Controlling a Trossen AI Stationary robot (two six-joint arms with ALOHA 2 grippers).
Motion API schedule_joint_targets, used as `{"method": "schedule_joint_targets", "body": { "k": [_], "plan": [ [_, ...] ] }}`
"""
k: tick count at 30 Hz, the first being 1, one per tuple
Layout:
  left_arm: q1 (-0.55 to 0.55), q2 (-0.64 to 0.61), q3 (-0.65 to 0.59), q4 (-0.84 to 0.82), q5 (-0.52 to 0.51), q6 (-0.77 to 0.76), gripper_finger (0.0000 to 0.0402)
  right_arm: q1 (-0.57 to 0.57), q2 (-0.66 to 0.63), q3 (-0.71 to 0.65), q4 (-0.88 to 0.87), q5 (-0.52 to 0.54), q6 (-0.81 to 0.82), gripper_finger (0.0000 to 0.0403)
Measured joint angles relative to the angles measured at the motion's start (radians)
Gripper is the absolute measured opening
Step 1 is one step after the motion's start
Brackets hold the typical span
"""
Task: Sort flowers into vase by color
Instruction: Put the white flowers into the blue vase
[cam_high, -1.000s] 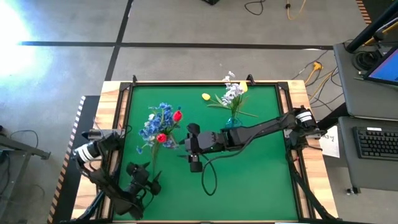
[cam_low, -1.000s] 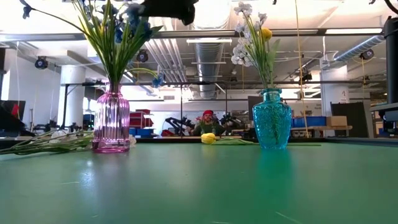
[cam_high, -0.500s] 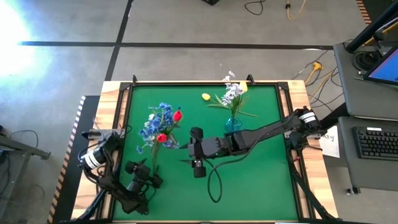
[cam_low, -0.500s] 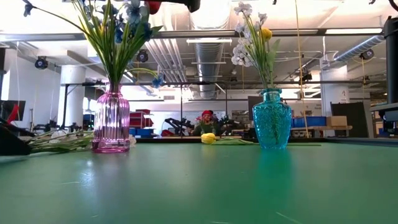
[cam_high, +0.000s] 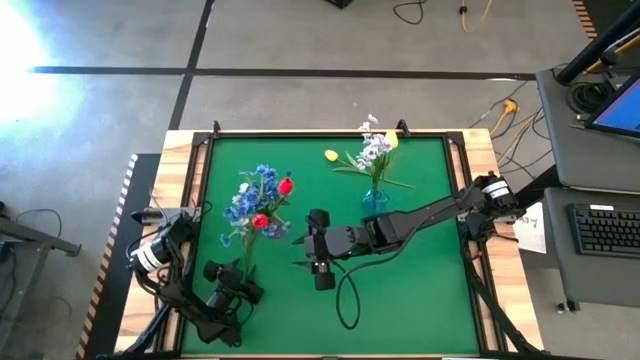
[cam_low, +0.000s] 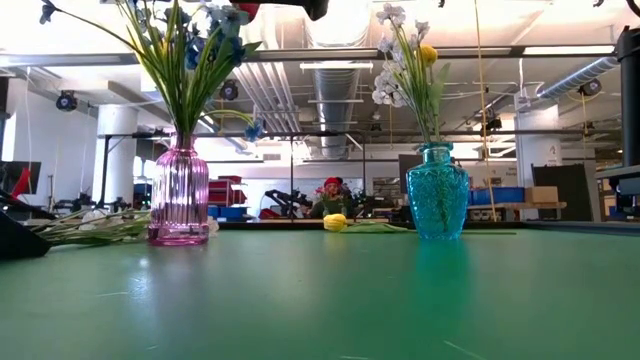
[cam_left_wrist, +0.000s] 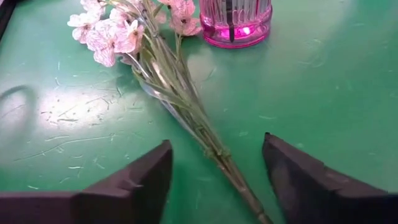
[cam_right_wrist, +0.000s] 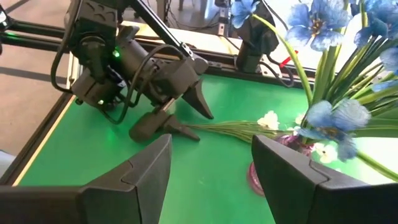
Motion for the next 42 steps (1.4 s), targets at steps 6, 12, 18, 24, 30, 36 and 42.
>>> {"method": "schedule_joint_targets", "body": {
  "k": [6, 12, 18, 24, 30, 36, 42],
  "plan": [
    [0.002, 0.001, -0.001, 0.002, 0.007, 0.001, 0.0101, 0.002, -0.02, 0.0, -0.002, -0.001, 0.0, 0.0215],
    [0.005, 0.001, 0.002, -0.002, 0.042, 0.003, 0.001, 0.005, -0.038, 0.0, -0.022, -0.001, -0.012, 0.0215],
    [0.005, -0.001, 0.057, -0.085, 0.106, 0.009, 0.0002, 0.007, -0.046, 0.0, -0.036, -0.001, -0.011, 0.0215],
    [0.005, -0.036, 0.09, -0.183, 0.103, 0.016, 0.0, 0.01, -0.048, 0.0, -0.035, -0.001, -0.011, 0.0215],
    [-0.003, -0.092, 0.088, -0.215, 0.156, 0.046, 0.0, 0.01, -0.053, 0.0, -0.049, -0.001, -0.01, 0.0215],
    [-0.076, -0.17, 0.088, -0.219, 0.213, 0.049, 0.0, 0.011, -0.064, 0.0, -0.07, -0.001, -0.009, 0.0215],
    [-0.119, -0.229, 0.088, -0.166, 0.291, 0.048, 0.0006, 0.011, -0.066, 0.0, -0.08, -0.001, -0.011, 0.0215]
  ]
}}
